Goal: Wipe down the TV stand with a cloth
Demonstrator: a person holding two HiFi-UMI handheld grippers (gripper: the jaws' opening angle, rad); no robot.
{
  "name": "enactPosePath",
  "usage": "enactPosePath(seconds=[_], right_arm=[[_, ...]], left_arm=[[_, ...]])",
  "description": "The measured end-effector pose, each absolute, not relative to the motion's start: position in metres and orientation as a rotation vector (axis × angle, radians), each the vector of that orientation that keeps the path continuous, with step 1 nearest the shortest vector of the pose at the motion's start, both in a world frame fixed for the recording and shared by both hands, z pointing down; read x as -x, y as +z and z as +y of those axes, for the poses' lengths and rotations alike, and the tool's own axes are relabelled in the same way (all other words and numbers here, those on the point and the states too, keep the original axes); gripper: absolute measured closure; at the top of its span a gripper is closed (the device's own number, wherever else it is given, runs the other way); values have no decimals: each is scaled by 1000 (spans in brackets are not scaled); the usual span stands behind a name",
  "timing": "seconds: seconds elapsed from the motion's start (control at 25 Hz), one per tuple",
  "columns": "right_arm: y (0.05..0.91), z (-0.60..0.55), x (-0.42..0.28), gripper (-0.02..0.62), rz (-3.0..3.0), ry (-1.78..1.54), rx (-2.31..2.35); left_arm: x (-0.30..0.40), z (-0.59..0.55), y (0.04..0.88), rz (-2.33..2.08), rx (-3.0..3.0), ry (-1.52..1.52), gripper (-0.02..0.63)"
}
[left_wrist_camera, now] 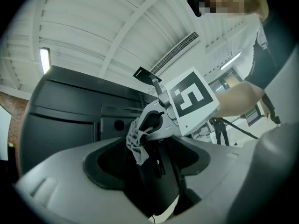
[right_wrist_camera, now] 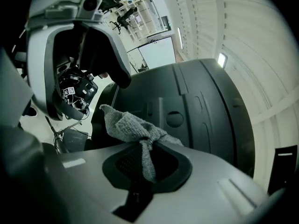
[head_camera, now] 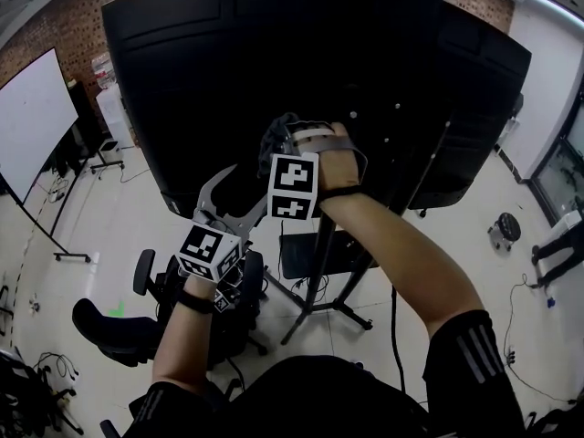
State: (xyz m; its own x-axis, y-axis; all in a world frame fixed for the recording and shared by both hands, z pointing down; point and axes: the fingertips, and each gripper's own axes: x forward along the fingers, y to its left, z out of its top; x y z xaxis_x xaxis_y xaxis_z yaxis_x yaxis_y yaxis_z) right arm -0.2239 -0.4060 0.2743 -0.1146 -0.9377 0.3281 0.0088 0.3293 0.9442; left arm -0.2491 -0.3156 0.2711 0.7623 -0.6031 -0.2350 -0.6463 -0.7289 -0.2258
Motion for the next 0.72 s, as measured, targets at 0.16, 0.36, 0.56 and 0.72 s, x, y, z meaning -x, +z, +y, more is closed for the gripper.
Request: enactPosePath(seconds=[0.16, 0.36, 0.56, 0.72], right_arm=[[273, -401, 207, 563, -1401, -1024, -918], [267, -390, 200, 563, -1469, -1038, -936], [239, -350, 201, 563, -1836, -1017, -1008], [212, -328, 177, 563, -1885, -1136, -1062]], left_arm=[[235, -315, 271, 939, 2680, 215, 281], [221, -315, 270, 912, 2693, 226, 281], [212, -306, 262, 893, 2684, 245, 281], [204, -295, 244, 884, 2649, 288, 281]])
